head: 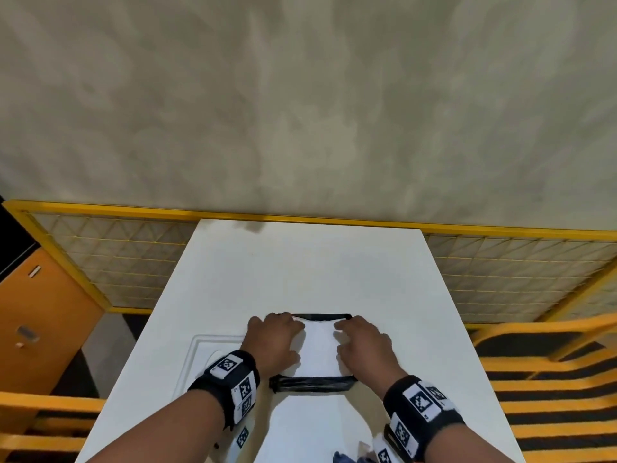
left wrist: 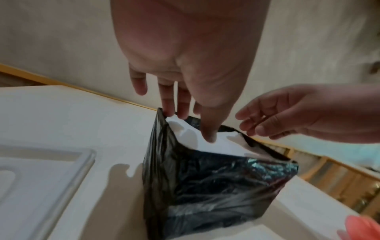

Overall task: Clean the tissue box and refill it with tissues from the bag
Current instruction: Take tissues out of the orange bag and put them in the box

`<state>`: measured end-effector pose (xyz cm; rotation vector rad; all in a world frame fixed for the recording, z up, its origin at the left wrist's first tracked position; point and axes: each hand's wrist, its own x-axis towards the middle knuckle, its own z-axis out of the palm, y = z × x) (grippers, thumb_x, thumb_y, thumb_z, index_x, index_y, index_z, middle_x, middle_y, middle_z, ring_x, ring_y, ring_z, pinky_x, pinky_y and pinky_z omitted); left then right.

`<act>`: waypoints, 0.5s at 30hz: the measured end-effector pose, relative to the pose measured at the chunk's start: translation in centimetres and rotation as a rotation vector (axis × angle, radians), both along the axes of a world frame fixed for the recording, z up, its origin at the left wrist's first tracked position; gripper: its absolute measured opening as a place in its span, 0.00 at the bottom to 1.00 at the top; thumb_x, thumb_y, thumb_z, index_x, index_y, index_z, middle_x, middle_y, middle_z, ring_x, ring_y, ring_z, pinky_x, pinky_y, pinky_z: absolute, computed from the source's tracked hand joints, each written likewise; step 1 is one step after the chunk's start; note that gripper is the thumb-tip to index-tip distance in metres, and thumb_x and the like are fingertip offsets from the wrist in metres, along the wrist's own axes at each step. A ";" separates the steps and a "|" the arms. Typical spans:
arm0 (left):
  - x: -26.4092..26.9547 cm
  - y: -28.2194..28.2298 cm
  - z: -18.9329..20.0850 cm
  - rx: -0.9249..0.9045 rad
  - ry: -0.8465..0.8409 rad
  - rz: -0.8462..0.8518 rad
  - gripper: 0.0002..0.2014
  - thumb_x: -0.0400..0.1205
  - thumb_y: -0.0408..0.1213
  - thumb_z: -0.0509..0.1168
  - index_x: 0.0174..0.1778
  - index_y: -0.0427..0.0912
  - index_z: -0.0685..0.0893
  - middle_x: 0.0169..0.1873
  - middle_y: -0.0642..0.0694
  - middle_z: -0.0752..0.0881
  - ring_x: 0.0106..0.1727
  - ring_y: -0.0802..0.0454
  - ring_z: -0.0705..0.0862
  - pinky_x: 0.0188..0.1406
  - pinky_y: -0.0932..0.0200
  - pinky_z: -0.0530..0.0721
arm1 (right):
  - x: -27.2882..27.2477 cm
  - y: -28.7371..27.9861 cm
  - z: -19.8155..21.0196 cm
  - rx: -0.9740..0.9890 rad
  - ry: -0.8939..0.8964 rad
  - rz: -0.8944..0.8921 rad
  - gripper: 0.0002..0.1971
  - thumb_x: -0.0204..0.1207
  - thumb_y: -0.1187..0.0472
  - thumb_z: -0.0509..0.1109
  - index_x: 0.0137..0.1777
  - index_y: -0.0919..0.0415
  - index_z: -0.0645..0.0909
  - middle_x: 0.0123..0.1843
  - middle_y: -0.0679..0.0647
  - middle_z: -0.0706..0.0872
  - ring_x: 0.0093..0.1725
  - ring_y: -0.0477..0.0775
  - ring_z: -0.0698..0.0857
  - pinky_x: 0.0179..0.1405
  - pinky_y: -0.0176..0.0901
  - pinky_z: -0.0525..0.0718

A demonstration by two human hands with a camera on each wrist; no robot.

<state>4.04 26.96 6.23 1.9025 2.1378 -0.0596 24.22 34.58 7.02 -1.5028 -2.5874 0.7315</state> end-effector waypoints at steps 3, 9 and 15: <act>0.2 0.2 -0.7 -0.123 0.075 -0.120 0.25 0.78 0.48 0.69 0.72 0.50 0.76 0.67 0.50 0.78 0.71 0.46 0.75 0.78 0.29 0.56 | -0.5 -0.2 -1.0 0.091 -0.175 0.175 0.24 0.76 0.63 0.62 0.71 0.45 0.77 0.71 0.44 0.75 0.71 0.52 0.74 0.74 0.62 0.59; 0.2 0.6 -1.8 -0.177 0.134 -0.157 0.26 0.77 0.43 0.70 0.72 0.47 0.74 0.67 0.46 0.76 0.70 0.43 0.77 0.75 0.21 0.52 | -1.6 -0.2 -2.0 0.165 -0.362 0.299 0.18 0.69 0.69 0.64 0.57 0.53 0.80 0.60 0.50 0.77 0.63 0.56 0.77 0.72 0.77 0.49; 0.1 0.7 -1.5 -0.184 0.148 -0.160 0.27 0.77 0.44 0.71 0.72 0.46 0.75 0.68 0.46 0.76 0.70 0.42 0.76 0.75 0.17 0.47 | -2.0 0.1 -2.3 0.162 -0.411 0.305 0.16 0.69 0.69 0.63 0.53 0.53 0.81 0.55 0.51 0.78 0.56 0.58 0.80 0.71 0.77 0.50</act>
